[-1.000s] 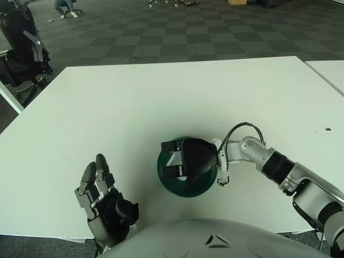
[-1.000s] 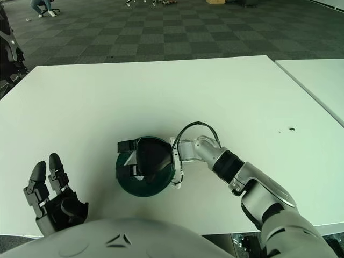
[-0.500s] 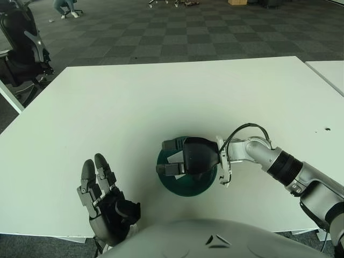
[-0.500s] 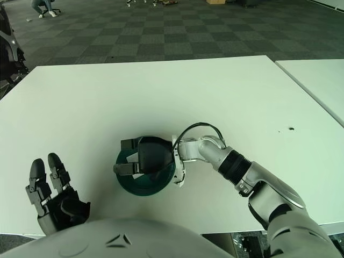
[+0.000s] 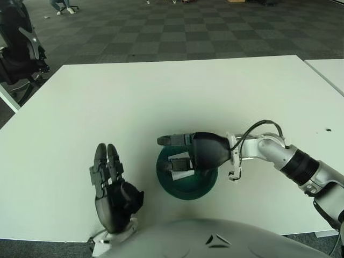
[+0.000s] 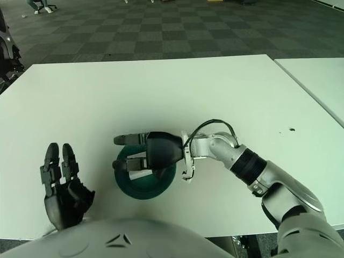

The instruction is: Put the charger into the plate.

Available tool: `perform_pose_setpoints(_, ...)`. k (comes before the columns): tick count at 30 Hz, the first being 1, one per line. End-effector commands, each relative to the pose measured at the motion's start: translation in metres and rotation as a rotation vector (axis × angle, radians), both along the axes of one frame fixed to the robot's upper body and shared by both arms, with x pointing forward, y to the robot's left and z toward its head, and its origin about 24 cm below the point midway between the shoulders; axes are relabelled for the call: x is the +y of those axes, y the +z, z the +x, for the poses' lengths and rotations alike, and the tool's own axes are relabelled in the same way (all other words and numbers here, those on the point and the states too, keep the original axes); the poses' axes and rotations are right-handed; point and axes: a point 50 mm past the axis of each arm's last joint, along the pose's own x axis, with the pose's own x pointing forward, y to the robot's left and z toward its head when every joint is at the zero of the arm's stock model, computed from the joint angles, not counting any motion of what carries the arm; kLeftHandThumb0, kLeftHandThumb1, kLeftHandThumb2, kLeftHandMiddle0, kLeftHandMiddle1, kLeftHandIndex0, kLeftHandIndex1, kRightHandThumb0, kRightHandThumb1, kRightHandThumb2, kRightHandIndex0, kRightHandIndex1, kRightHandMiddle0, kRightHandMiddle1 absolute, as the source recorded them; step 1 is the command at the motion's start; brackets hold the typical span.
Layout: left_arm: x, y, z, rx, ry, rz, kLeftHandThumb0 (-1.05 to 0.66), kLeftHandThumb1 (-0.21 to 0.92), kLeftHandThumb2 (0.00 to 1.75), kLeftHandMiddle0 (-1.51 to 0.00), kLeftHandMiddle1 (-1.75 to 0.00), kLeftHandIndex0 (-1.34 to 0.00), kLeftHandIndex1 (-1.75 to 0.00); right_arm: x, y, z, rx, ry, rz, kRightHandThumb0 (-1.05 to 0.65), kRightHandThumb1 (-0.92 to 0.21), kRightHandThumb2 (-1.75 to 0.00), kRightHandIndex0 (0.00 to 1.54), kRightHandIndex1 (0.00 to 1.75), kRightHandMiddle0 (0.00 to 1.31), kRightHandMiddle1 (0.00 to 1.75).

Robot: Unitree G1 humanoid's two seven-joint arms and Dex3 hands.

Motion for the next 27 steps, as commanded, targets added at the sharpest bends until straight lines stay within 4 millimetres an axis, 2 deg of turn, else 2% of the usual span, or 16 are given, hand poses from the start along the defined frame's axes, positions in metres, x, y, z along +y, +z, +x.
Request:
perform_pose_setpoints(1,0.000,0.024,0.009,0.031,-0.109,0.079,-0.86,0.92,1.10,-0.06,0.00,0.00,-0.22,0.000,0.051,0.018,-0.105,-0.020,0.152,-0.98,-0.92,-0.95,0.05,0.01,0.00,0.00)
perform_pose_setpoints(3,0.005,0.034,0.014,0.022,-0.126,0.112,-0.87,0.92,1.11,-0.06,0.00,0.00,-0.22,-0.001,0.051,0.019,-0.079,-0.033,0.164,-0.98,-0.92,-0.95,0.06,0.01,0.00,0.00)
perform_pose_setpoints(7,0.014,0.054,0.029,0.005,-0.157,0.144,-0.87,0.92,1.08,-0.07,-0.01,0.00,-0.22,-0.005,0.033,0.023,-0.002,-0.081,0.174,-0.99,-0.92,-0.96,0.08,0.02,0.00,0.00)
perform_pose_setpoints(10,0.016,0.057,0.029,0.018,-0.181,0.149,-0.85,0.92,1.03,-0.08,-0.01,0.00,-0.25,-0.008,0.016,0.027,0.143,-0.116,0.228,-1.00,-0.92,-0.96,0.08,0.02,0.00,0.00)
perform_pose_setpoints(14,0.019,0.061,0.027,0.048,-0.212,0.173,-0.84,0.92,0.97,-0.09,-0.01,0.00,-0.27,-0.006,0.016,0.030,0.270,-0.105,0.285,-1.01,-0.92,-0.97,0.09,0.02,0.00,0.00)
perform_pose_setpoints(19,0.022,0.064,0.026,0.080,-0.243,0.220,-0.83,0.92,0.89,-0.08,0.00,0.00,-0.28,-0.004,0.015,0.031,0.371,-0.094,0.300,-1.02,-0.92,-0.98,0.09,0.02,0.00,0.00)
perform_pose_setpoints(23,0.033,0.052,0.053,0.112,-0.271,0.255,-0.82,0.92,0.84,-0.07,0.00,0.00,-0.27,-0.004,0.015,0.033,0.471,-0.079,0.309,-1.03,-0.92,-1.00,0.10,0.02,0.00,0.00)
perform_pose_setpoints(27,0.038,0.046,0.060,0.163,-0.295,0.249,-0.81,0.92,0.79,-0.05,0.00,0.00,-0.27,-0.008,0.015,0.035,0.581,-0.110,0.338,-1.03,-0.92,-1.01,0.11,0.02,0.00,0.00)
